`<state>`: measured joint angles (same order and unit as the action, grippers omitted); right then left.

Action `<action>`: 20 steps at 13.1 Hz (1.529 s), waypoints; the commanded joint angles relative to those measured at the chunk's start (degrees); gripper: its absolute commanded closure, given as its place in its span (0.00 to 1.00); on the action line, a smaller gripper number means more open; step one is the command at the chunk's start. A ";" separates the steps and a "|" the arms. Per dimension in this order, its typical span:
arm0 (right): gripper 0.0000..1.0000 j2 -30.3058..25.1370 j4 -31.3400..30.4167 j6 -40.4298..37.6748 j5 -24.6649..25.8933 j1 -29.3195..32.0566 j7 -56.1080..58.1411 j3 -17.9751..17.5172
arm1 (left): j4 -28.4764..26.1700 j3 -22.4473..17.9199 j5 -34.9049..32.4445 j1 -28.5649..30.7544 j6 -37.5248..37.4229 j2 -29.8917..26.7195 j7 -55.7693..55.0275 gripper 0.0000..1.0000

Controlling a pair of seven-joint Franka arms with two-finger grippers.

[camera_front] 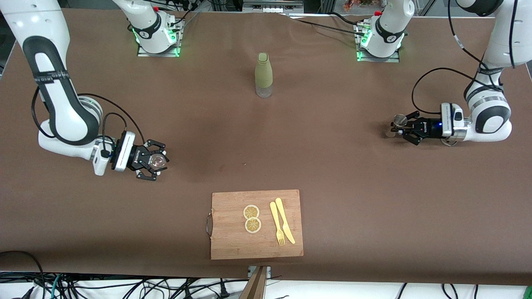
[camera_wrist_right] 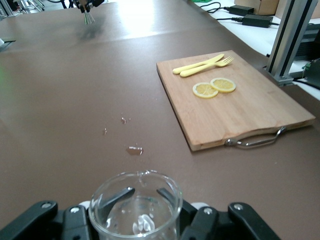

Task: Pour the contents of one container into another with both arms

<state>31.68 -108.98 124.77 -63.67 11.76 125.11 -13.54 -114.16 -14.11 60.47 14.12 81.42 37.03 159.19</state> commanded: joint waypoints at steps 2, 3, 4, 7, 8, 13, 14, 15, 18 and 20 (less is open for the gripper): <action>0.72 4.61 -1.15 -0.67 -7.24 1.42 11.71 0.35 | 7.18 -0.04 -1.32 1.26 -3.64 5.85 13.15 1.00; 0.72 5.32 -1.15 -0.76 -7.43 1.86 12.69 0.44 | 8.15 -0.04 -1.32 1.35 -4.42 6.64 13.33 1.00; 0.72 6.11 -1.06 -0.93 -7.52 2.04 13.57 0.53 | 9.46 -0.13 -1.32 1.44 -5.04 7.78 13.60 1.00; 0.72 9.27 -0.80 -1.20 -9.35 3.27 17.35 0.53 | 14.03 -0.39 -1.50 2.14 -5.66 11.47 14.82 1.00; 0.72 9.80 -0.80 -1.37 -9.88 3.36 17.54 0.53 | 15.27 -0.39 -1.32 2.23 -5.66 12.35 15.52 1.00; 0.72 13.23 -0.27 -5.77 -13.93 4.06 18.94 0.53 | 16.51 -0.39 -0.44 2.94 -6.80 16.57 15.62 1.00; 0.72 13.23 -0.27 -5.77 -13.93 4.24 19.03 0.53 | 16.51 -0.39 -0.44 2.94 -6.80 17.10 15.62 1.00; 0.72 13.32 -0.27 -6.29 -13.93 4.41 19.03 0.53 | 16.51 -0.39 -0.44 2.94 -6.72 17.54 15.62 1.00; 0.73 13.32 -0.36 -11.64 -13.67 5.38 19.64 0.62 | 16.60 -0.48 -0.62 2.94 -6.54 17.90 15.44 0.48; 0.73 13.23 -0.27 -14.54 -13.14 5.64 20.87 1.14 | 18.52 -0.83 -0.79 2.85 -6.45 17.90 14.92 0.00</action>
<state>44.59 -109.67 113.56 -76.55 16.12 143.84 -12.37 -97.62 -14.08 60.56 17.01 75.74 53.32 160.82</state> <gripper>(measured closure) 0.727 0.621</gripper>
